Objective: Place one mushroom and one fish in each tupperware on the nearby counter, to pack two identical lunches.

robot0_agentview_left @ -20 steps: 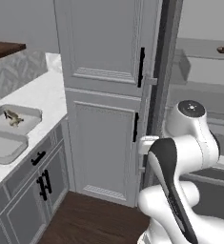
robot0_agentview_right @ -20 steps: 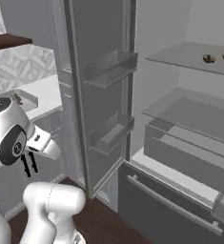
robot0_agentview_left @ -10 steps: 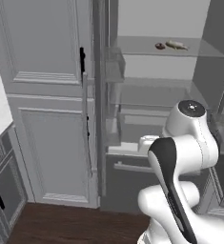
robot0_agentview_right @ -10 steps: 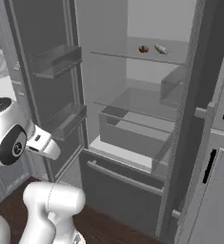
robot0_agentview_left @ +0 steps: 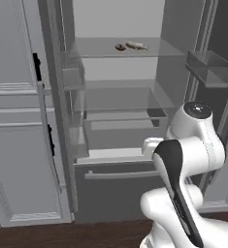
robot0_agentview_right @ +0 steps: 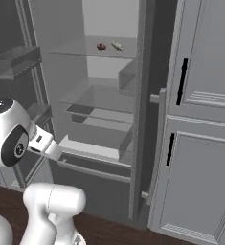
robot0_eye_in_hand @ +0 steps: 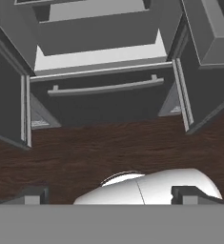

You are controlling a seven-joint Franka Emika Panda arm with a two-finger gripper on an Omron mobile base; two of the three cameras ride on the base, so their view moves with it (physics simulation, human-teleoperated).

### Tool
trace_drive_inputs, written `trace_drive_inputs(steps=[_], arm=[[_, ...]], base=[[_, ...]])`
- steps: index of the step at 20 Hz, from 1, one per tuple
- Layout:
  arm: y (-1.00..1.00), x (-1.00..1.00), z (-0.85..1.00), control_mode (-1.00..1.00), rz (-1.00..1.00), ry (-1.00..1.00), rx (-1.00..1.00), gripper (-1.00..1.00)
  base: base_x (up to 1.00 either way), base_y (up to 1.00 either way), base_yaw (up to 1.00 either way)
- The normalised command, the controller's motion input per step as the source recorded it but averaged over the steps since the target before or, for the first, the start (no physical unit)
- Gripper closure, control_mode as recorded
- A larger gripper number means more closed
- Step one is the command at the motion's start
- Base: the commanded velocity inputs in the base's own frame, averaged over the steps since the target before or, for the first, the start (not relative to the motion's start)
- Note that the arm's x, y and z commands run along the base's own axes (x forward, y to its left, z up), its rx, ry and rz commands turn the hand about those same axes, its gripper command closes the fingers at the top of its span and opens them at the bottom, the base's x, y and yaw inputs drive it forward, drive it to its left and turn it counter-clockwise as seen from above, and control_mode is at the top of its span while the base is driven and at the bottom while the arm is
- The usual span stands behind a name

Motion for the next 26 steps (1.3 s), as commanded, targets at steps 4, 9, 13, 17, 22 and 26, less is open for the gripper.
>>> trace_drive_inputs(steps=[4,9,13,17,22,26], arm=[[0.00,0.00,0.00,1.00,0.00,0.00,0.00,-1.00],[0.00,0.00,0.00,1.00,0.00,0.00,0.00,-1.00],[0.00,0.00,0.00,1.00,0.00,0.00,0.00,-1.00],[0.00,0.00,0.00,1.00,0.00,0.00,0.00,-1.00],[0.00,0.00,0.00,1.00,0.00,0.00,0.00,-1.00],[0.00,0.00,0.00,1.00,0.00,0.00,0.00,-1.00]], base=[[0.49,0.50,-0.34],[0.46,0.07,-0.22],[0.48,0.00,-0.16],[0.66,0.06,-0.16],[0.66,0.16,-0.15],[0.34,0.40,-0.06]])
